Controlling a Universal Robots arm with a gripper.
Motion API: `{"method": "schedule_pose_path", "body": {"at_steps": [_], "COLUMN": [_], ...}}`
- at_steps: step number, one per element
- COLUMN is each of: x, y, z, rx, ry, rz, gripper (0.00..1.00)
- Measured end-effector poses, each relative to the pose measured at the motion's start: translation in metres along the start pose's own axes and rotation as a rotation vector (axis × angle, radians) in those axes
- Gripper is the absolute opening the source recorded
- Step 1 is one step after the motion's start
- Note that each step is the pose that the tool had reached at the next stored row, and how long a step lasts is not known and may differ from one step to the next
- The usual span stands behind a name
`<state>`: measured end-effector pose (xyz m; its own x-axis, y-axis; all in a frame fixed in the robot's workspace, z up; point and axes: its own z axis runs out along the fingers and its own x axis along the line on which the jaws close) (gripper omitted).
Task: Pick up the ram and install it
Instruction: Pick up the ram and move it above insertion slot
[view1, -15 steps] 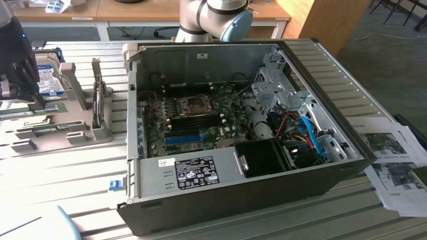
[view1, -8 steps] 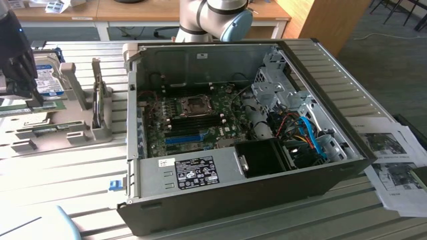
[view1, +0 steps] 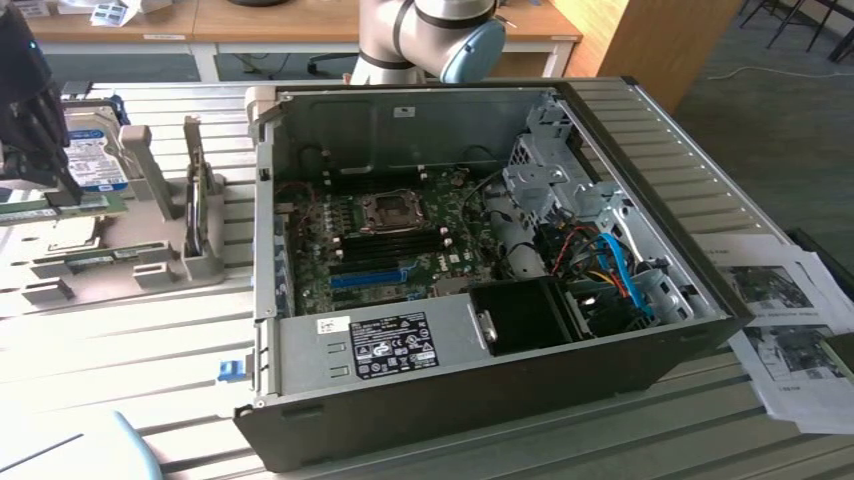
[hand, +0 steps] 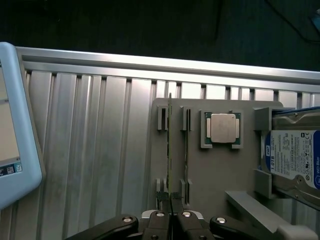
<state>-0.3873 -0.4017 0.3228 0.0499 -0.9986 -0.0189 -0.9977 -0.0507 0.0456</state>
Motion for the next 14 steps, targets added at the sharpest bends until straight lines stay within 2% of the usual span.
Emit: {"method": "schedule_pose_path", "body": {"at_steps": [14], "x": [0.000], "y": [0.0010], "z": [-0.0225], "rx": [0.0000], "ry": [0.0000], "rz": [0.000], "gripper": [0.11]}}
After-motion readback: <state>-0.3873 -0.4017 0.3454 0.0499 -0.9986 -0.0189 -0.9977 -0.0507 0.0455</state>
